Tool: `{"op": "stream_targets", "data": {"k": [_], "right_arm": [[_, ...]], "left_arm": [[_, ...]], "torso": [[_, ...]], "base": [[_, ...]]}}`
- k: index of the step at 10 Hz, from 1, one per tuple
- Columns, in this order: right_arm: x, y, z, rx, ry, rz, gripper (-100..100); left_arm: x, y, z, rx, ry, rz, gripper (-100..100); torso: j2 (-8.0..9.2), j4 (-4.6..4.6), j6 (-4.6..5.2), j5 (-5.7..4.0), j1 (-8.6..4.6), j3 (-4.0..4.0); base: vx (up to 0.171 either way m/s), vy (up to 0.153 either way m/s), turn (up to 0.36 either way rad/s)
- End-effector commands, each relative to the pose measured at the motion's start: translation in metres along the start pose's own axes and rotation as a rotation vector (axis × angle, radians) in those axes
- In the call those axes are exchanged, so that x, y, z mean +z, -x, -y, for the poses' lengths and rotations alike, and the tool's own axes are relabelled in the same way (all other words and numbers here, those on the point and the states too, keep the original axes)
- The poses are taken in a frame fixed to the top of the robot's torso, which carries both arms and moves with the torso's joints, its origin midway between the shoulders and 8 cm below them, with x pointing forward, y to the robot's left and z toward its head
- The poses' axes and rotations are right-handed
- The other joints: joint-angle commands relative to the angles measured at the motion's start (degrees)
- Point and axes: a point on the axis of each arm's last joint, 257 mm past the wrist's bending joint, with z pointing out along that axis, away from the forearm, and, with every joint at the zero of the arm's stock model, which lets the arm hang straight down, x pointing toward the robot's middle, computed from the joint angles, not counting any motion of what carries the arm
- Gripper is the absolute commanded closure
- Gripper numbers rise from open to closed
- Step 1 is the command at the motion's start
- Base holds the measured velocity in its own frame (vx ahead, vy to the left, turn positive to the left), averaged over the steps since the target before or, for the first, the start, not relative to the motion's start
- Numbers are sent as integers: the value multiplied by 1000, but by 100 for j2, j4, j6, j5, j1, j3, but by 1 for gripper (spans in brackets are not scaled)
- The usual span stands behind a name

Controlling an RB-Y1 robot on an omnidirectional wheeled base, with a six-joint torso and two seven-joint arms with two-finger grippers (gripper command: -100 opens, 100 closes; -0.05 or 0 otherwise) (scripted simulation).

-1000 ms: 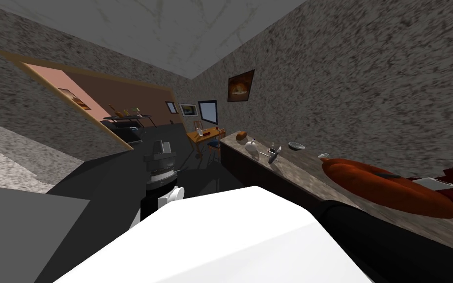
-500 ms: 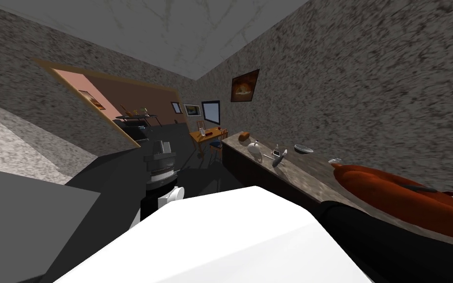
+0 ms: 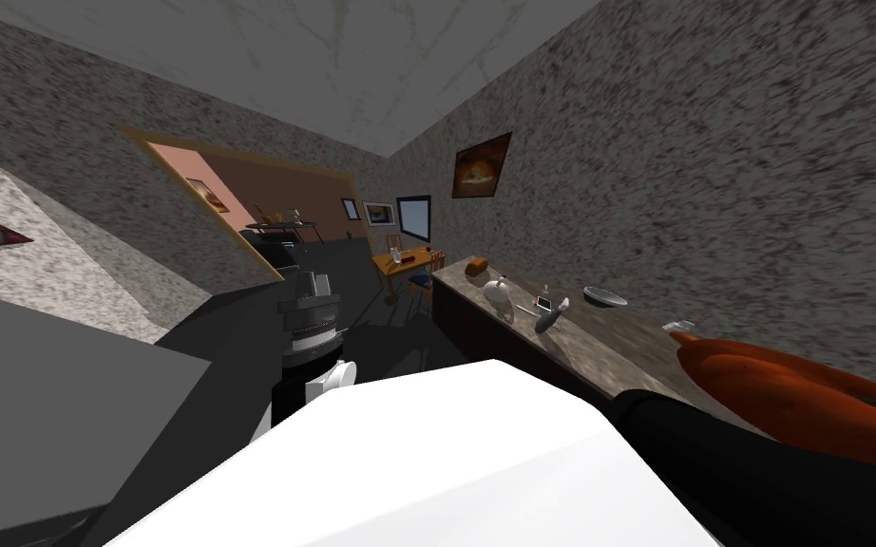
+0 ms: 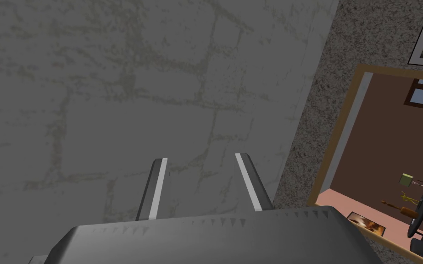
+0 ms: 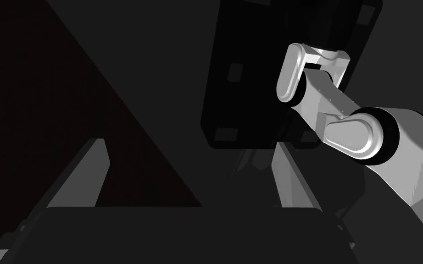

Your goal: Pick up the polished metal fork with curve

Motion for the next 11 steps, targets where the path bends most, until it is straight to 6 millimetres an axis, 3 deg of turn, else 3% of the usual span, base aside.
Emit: {"op": "stream_targets", "data": {"k": [1,3,6,8,11], "right_arm": [[-9,-5,16,-16,-30,-26,-100],[-41,-16,56,-67,-111,-85,-100],[-64,-12,85,-113,-172,-104,-100],[-76,4,104,-153,-214,-87,-100],[-79,36,116,-198,-242,-24,-100]], "left_arm": [[0,0,0,0,0,0,0],[0,0,0,0,0,0,0],[0,0,0,0,0,0,0],[0,0,0,0,0,0,0],[0,0,0,0,0,0,0]], "torso": [[0,0,0,0,0,0],[0,0,0,0,5,0],[-31,-7,3,-9,-15,-19],[-39,-8,-5,-8,-21,-22],[-58,-13,-2,-16,-46,-34]], "base": [[60,-57,63],[101,-86,171],[145,-116,145],[180,-159,237],[197,-185,205]]}}
